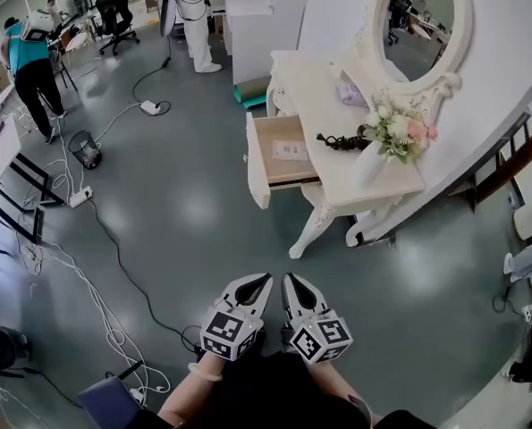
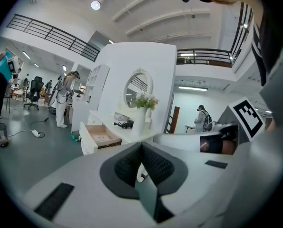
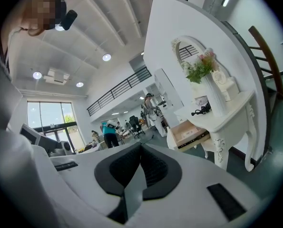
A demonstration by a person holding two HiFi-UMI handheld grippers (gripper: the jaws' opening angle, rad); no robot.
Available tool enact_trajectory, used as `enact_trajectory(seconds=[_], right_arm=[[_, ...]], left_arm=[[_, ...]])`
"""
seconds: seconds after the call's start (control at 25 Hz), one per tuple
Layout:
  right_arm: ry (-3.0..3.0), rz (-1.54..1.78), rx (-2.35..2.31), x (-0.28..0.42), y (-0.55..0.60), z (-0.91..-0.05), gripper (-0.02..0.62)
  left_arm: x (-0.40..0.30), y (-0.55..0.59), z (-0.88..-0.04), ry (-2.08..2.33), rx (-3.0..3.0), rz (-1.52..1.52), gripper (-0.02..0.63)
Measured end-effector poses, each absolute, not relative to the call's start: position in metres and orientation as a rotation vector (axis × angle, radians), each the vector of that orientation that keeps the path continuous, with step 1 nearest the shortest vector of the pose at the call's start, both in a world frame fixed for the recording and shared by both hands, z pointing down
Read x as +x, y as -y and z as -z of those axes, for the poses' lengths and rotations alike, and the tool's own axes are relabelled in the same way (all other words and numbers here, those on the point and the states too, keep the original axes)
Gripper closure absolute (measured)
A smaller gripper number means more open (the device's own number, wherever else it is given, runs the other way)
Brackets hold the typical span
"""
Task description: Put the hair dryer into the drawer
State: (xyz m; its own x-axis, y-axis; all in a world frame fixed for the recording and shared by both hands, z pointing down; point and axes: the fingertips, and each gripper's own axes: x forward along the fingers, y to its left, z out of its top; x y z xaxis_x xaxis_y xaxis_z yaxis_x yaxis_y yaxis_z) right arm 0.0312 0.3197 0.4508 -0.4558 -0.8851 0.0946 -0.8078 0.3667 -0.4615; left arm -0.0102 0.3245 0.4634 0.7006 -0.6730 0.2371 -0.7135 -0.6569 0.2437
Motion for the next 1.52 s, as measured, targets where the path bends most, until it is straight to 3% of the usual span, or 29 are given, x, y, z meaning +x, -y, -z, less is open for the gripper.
enact_trajectory(seconds=[1.52], right_arm=[[-2.301,0.636,-1.712,0.009,-0.196,-0.455,0.568]], left_arm=[[-0.054,-0.197,-0.473,0.960,2.585,-0.167,0.587]])
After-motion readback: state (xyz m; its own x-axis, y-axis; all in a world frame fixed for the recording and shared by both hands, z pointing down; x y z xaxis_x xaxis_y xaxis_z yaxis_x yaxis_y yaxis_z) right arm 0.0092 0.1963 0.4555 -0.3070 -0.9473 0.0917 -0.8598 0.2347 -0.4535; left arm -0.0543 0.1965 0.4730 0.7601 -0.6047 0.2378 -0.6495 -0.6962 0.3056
